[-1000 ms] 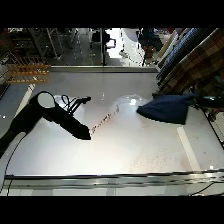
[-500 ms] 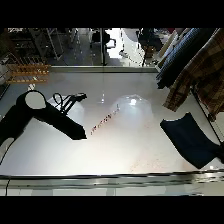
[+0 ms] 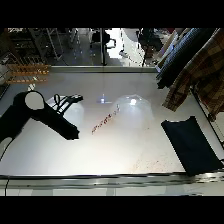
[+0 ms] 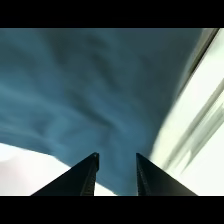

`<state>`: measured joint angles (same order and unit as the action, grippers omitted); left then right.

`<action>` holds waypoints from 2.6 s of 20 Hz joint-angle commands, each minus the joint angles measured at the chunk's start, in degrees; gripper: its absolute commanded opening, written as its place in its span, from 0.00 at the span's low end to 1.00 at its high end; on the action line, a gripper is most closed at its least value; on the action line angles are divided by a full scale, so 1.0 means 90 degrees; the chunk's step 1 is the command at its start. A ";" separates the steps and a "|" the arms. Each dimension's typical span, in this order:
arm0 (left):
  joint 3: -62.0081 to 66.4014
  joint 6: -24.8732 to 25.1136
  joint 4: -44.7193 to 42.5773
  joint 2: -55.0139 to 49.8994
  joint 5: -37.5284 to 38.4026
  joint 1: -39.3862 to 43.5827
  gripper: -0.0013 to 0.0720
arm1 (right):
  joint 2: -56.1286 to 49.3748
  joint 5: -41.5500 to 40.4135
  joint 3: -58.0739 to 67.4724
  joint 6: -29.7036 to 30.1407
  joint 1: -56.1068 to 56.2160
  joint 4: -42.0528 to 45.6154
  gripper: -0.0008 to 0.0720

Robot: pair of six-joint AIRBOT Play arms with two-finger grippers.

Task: Fold the clothes and pants, and hang the long-sleeved shirts on hangers.

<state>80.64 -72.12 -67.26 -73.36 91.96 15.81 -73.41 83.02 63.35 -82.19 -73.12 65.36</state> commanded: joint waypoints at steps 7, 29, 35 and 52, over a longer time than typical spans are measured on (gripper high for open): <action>0.0000 -0.1156 -0.2841 0.0097 0.0381 -0.2936 0.04 | -0.0019 0.0435 0.1321 0.0605 0.4206 -0.0576 0.54; 0.0000 -0.2110 -0.2499 0.0918 -0.0653 -0.3764 0.04 | 0.0015 -0.4182 0.0852 0.0899 0.7106 0.1554 0.04; 0.0000 -0.2110 -0.2499 0.0918 -0.0653 -0.3764 0.04 | 0.0015 -0.4182 0.0852 0.0899 0.7104 0.1554 0.04; 0.0000 -0.2110 -0.2499 0.0918 -0.0651 -0.3764 0.04 | 0.0015 -0.4182 0.0852 0.0899 0.7104 0.1554 0.04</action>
<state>80.64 -91.13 -89.76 -65.14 86.11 -18.00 -73.32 45.23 71.05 -74.26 -9.23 79.42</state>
